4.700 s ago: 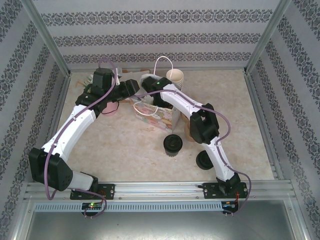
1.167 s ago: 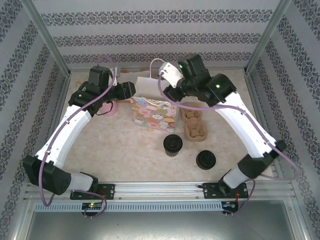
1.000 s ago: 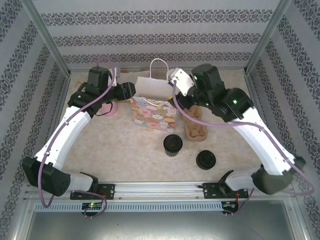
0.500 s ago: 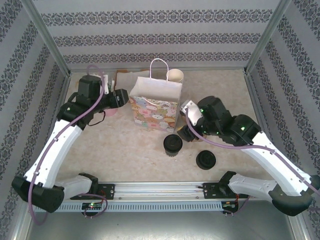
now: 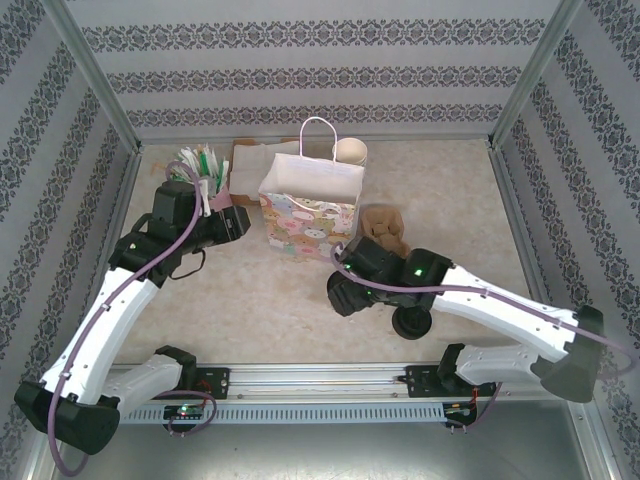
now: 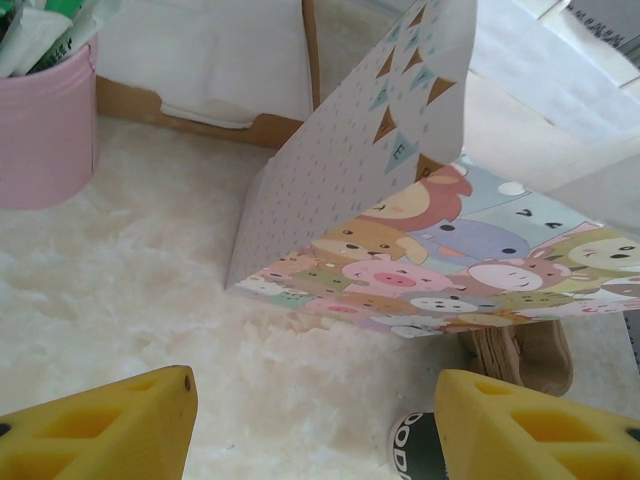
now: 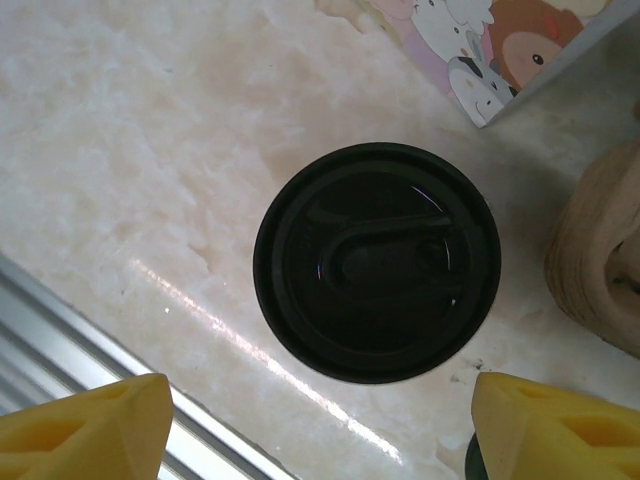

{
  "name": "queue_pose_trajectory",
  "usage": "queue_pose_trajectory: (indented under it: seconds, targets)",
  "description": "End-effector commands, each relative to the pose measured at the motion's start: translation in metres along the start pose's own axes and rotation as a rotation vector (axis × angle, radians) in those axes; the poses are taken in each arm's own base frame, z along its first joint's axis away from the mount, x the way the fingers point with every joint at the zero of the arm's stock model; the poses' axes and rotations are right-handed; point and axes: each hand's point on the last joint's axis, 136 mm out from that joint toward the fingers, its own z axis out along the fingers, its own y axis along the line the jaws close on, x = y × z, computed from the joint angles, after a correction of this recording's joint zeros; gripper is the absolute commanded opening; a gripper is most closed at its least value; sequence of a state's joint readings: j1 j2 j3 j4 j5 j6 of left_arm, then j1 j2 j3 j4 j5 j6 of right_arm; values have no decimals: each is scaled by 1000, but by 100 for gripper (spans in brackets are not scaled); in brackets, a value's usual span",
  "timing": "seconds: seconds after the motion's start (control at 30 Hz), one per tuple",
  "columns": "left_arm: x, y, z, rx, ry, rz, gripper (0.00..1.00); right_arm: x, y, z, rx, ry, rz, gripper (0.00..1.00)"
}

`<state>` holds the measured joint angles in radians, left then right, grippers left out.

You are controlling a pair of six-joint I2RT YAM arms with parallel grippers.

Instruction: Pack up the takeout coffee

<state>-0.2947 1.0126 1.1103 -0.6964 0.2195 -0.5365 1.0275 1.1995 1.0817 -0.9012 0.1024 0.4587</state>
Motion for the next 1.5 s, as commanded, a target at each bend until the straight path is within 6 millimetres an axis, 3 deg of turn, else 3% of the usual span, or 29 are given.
queue_pose_trajectory:
  seconds: [0.0, 0.1, 0.5, 0.87, 1.1, 1.47]
  targets:
    - [3, -3, 1, 21, 8, -18, 65, -8, -11, 10, 114, -28, 103, 77]
    - [4, -4, 2, 26, 13, -16, 65, -6, -21, 17, 185, -10, 115, 77]
    - [9, -1, 2, 31, 9, -30, 65, -22, -21, 35, 220, -34, 109, 77]
    - [11, 0, 3, 30, 19, -37, 65, -16, -19, 48, 204, -4, 113, 71]
    - [10, -2, 4, 33, 19, -47, 64, -12, -21, 52, 207, 10, 109, 77]
    - [10, -1, 5, 31, 20, -61, 64, -10, -21, 57, 209, 21, 103, 75]
